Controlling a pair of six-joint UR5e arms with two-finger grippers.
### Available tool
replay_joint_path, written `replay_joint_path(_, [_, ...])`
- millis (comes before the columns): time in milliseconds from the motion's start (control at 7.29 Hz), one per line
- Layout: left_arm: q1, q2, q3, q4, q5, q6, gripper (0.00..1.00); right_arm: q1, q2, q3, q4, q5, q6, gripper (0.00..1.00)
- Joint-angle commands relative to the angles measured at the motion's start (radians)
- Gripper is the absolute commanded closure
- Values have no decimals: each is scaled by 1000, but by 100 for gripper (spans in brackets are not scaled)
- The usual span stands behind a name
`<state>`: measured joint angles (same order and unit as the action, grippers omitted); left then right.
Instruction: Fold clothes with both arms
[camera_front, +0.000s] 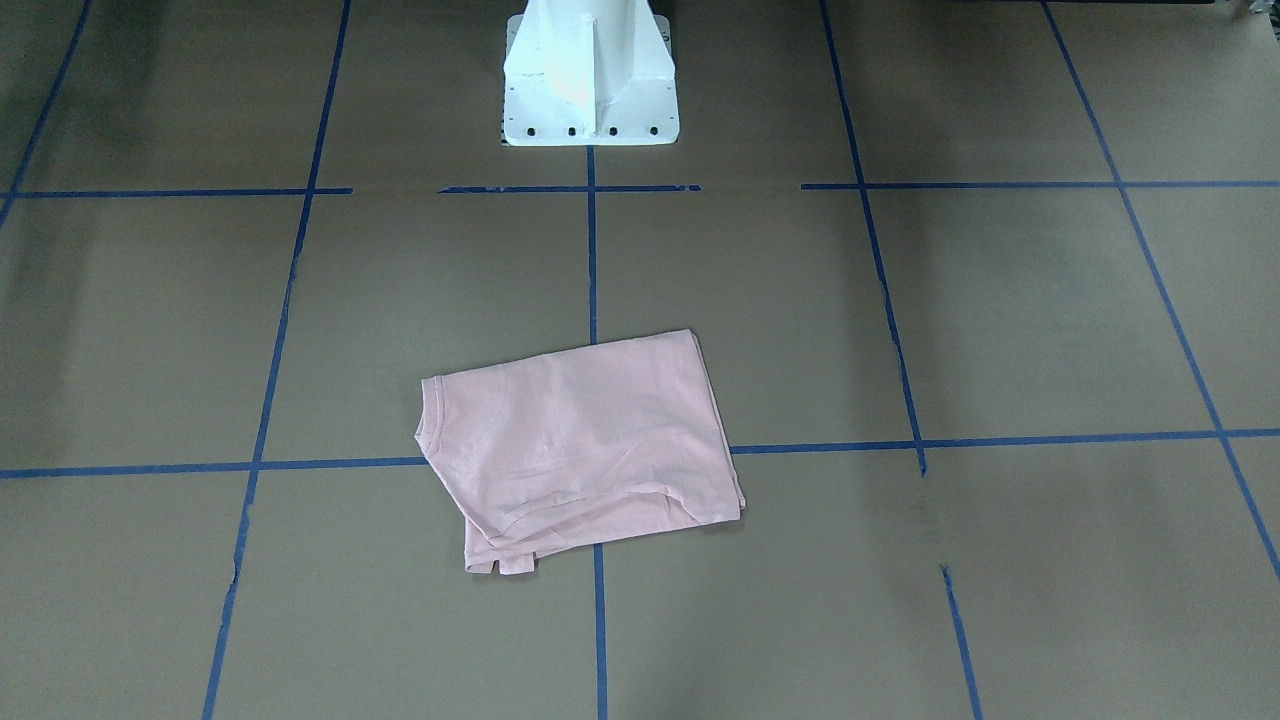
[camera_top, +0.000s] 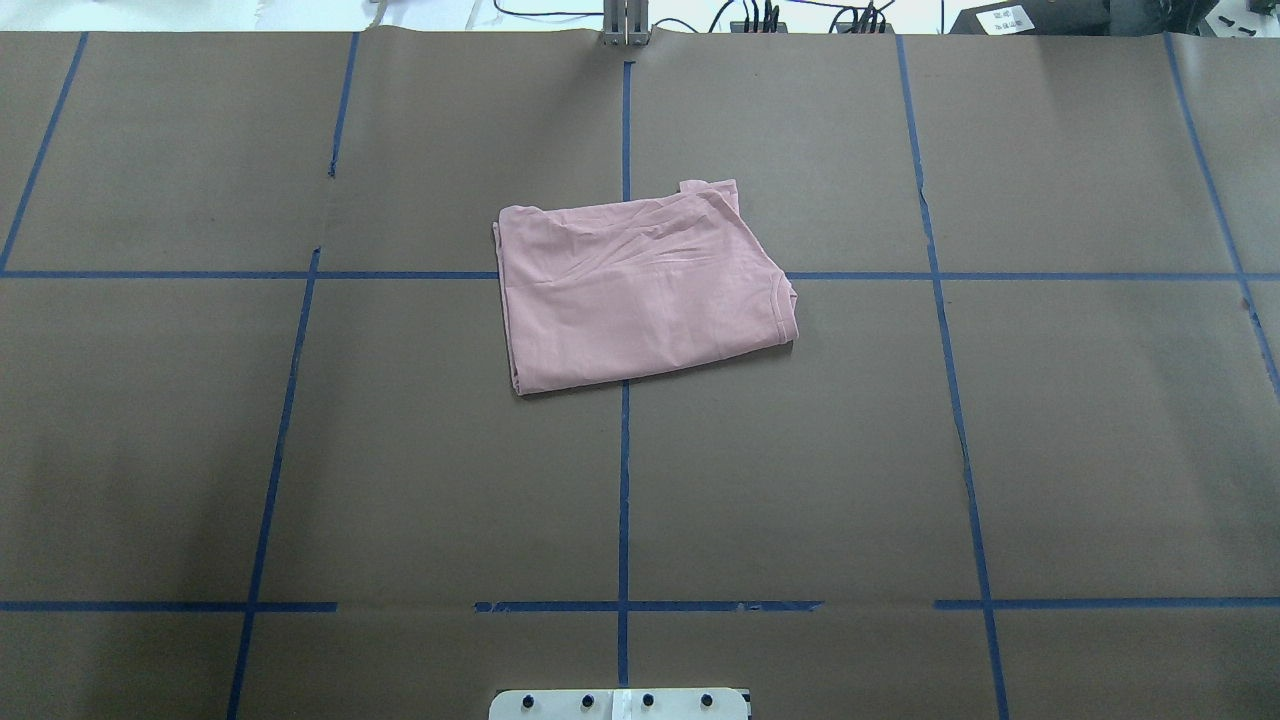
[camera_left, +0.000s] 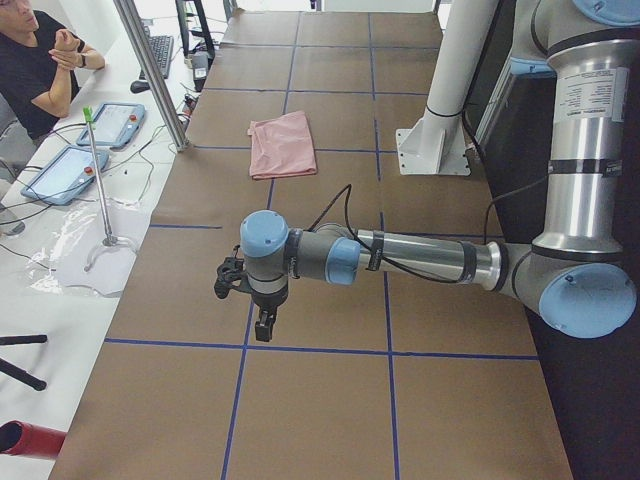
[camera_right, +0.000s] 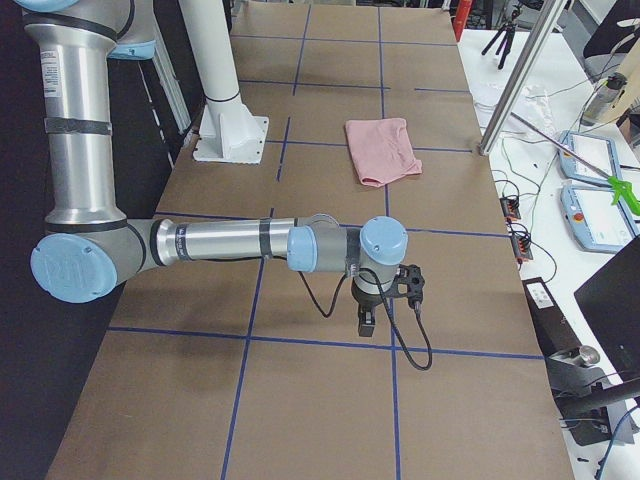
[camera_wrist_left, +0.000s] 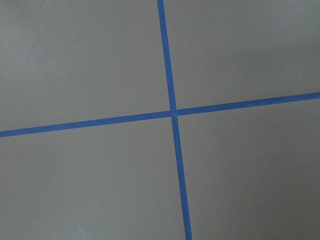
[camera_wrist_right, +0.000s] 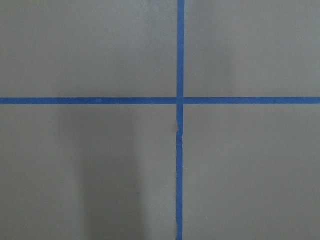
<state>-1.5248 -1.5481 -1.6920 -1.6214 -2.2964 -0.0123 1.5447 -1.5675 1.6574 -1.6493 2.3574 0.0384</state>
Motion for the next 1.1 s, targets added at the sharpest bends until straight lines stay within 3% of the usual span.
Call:
replay_joint_path(0, [0, -1, 0, 0, 0, 0, 0, 0, 0, 5, -1, -4, 0, 0])
replay_joint_path(960, [0, 0, -12, 2, 0, 0, 0, 0, 1, 4, 3, -3, -2, 0])
